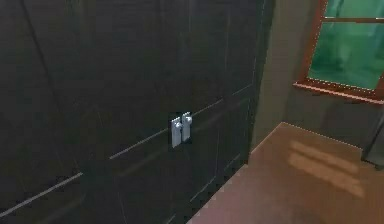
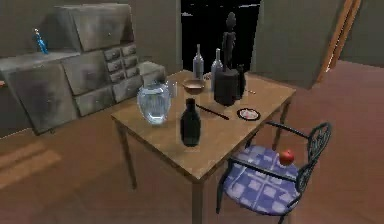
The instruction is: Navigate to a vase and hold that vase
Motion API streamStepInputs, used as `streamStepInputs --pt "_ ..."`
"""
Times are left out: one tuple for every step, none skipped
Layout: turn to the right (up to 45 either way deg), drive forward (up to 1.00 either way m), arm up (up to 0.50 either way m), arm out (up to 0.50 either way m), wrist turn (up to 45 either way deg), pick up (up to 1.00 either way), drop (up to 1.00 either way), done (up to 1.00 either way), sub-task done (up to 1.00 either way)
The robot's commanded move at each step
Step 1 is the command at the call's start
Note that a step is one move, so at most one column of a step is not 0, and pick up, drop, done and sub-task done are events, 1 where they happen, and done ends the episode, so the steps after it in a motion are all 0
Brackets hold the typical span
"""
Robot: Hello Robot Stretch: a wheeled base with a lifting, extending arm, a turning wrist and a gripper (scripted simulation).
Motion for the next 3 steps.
streamStepInputs --pt "45.0 0.00 0.00 0.00 0.0 0.00 0.00 0.00 0.00" --pt "21.0 0.00 0.00 0.00 0.0 0.00 0.00 0.00 0.00" --pt "0.0 0.40 0.00 0.00 0.0 0.00 0.00 0.00 0.00"
